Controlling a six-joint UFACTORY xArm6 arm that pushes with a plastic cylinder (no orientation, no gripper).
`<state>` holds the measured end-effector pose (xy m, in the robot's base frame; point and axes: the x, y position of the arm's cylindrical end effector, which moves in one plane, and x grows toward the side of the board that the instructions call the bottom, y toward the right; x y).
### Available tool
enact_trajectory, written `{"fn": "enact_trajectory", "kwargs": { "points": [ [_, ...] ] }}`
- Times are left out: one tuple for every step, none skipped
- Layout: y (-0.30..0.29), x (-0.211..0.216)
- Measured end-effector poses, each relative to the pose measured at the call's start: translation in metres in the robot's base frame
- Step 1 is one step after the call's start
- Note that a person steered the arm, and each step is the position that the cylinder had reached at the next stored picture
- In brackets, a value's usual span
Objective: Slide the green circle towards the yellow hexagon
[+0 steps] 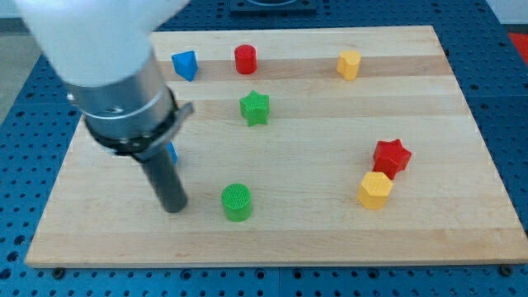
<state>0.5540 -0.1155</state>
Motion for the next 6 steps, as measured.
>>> {"fn": "enact_trajectory", "kwargs": {
  "points": [
    [0.023, 0.003],
    [0.031, 0.005],
    [0.07, 0.005],
    [0.121, -0.001],
    [0.156, -0.004],
    [0.199, -0.004]
  ]
}}
